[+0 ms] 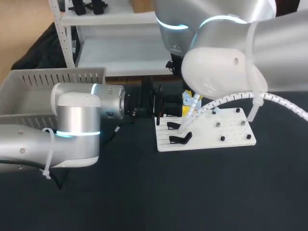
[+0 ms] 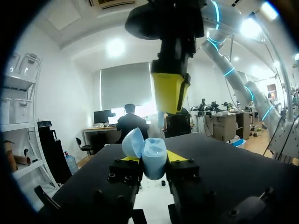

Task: Pick up each earbud case from the left stands, insert the matching earbuds, close the lid, and place the case in the box.

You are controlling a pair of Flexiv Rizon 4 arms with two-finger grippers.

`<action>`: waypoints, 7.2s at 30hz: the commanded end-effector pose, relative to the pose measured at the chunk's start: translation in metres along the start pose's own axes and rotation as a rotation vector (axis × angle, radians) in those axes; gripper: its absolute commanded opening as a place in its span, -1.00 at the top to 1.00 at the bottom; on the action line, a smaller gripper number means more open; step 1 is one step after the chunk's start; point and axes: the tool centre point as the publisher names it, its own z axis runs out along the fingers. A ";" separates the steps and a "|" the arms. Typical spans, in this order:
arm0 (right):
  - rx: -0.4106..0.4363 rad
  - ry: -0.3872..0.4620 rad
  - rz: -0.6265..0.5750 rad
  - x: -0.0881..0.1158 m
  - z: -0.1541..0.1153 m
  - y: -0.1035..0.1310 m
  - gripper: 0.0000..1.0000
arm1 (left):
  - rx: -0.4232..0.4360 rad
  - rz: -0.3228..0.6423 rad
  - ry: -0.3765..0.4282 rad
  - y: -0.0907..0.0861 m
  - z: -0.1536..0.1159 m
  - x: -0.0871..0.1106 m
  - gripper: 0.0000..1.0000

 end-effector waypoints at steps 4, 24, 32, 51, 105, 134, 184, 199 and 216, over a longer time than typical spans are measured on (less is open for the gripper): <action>0.001 0.005 0.006 -0.001 0.005 0.001 1.00 | 0.000 0.002 -0.003 0.000 0.000 0.001 1.00; -0.003 0.020 0.006 -0.003 0.009 0.007 1.00 | 0.000 0.002 -0.003 0.000 0.000 0.001 1.00; -0.001 0.024 0.006 -0.005 0.013 0.009 1.00 | 0.000 0.002 -0.003 0.000 0.000 0.001 1.00; 0.014 0.034 0.007 -0.007 0.020 0.009 1.00 | 0.000 0.002 -0.003 0.000 0.000 0.001 1.00; -0.292 0.001 -0.101 -0.078 -0.004 -0.058 0.11 | 0.000 0.002 -0.003 0.000 0.000 0.001 1.00; -0.234 0.080 -0.230 -0.114 0.127 -0.058 0.04 | 0.000 0.002 -0.003 0.000 0.000 0.001 1.00; -0.429 0.086 -0.265 -0.082 0.181 -0.014 0.33 | 0.000 0.002 -0.003 0.000 0.000 0.001 1.00; -0.416 0.100 -0.247 -0.083 0.191 -0.014 0.31 | 0.000 0.002 -0.003 0.000 0.000 0.001 1.00; -0.421 0.123 -0.210 -0.092 0.196 -0.011 0.36 | 0.000 0.002 -0.003 0.000 0.000 0.001 1.00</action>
